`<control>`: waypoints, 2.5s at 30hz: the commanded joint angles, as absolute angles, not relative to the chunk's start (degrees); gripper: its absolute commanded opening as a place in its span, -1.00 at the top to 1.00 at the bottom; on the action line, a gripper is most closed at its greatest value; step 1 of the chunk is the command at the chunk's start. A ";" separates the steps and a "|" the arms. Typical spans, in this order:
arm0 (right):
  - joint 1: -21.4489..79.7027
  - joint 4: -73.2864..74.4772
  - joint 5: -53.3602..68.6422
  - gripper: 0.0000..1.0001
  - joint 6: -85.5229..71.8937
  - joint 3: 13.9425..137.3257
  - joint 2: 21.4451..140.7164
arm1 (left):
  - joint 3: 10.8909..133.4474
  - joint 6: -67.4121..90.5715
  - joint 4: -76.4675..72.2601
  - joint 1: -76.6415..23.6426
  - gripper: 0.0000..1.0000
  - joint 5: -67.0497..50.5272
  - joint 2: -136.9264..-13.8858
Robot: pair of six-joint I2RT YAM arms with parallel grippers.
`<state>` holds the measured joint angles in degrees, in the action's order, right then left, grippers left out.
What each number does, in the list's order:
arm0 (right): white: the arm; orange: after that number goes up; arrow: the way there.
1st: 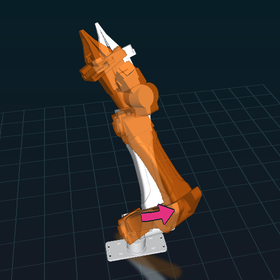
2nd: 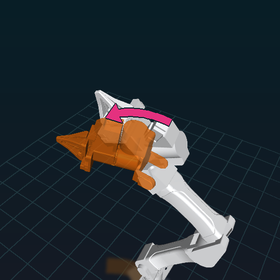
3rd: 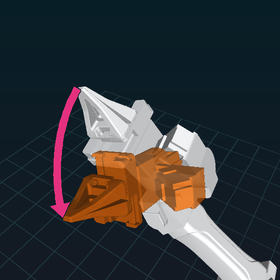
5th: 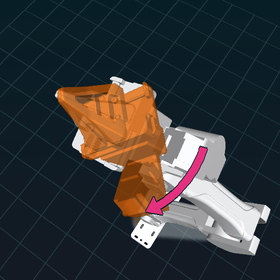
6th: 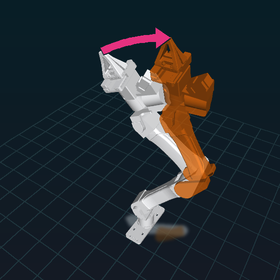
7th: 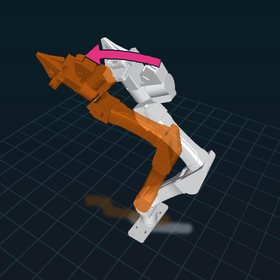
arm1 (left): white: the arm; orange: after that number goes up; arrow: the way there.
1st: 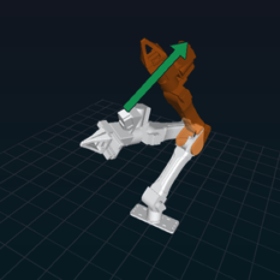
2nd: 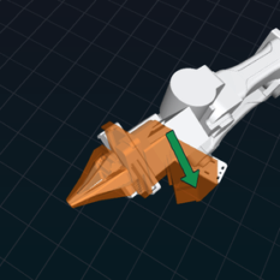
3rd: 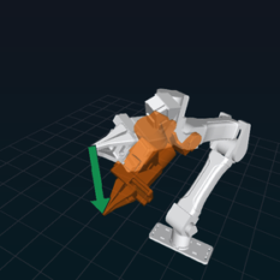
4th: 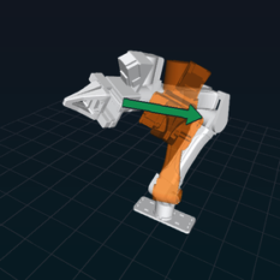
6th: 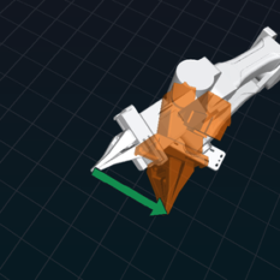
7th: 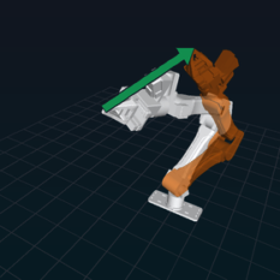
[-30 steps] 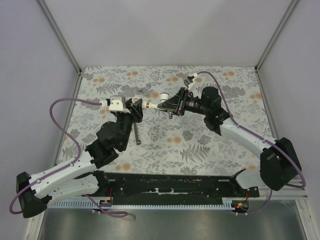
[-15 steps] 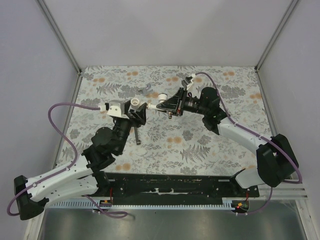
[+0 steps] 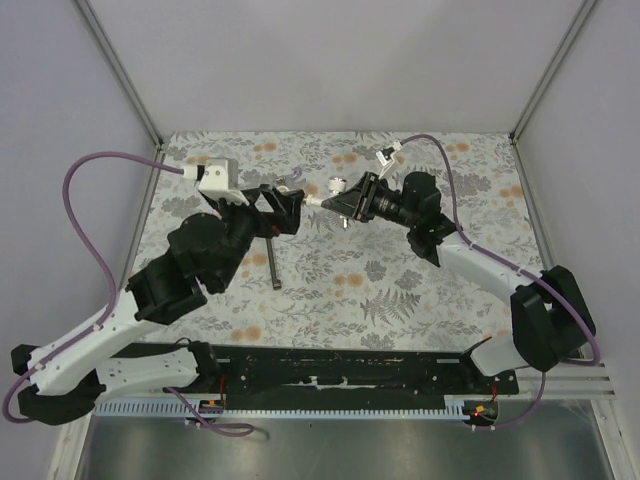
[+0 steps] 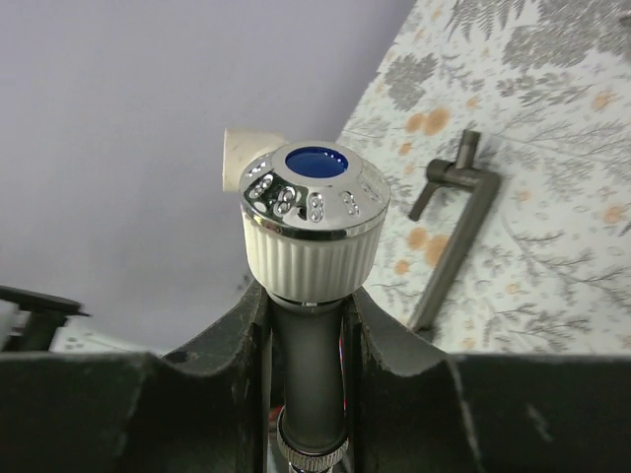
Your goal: Install the water faucets
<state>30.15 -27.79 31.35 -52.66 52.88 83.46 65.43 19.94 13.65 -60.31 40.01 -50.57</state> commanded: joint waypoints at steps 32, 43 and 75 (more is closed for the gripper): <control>30.23 -44.73 38.32 1.00 -21.62 49.04 76.29 | 64.52 68.72 24.09 -28.74 -0.87 0.26 -60.03; 30.23 -45.44 38.41 1.00 -21.97 48.34 76.11 | 61.26 73.82 17.32 -28.74 -0.30 -3.25 -59.50; 33.84 -55.97 16.61 0.85 -98.86 44.47 85.16 | 33.58 49.85 -49.47 -28.83 0.97 -11.77 -49.48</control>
<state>33.04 -52.73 22.15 -86.37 44.36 82.41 35.05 57.54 -30.92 -28.05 -3.66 -51.90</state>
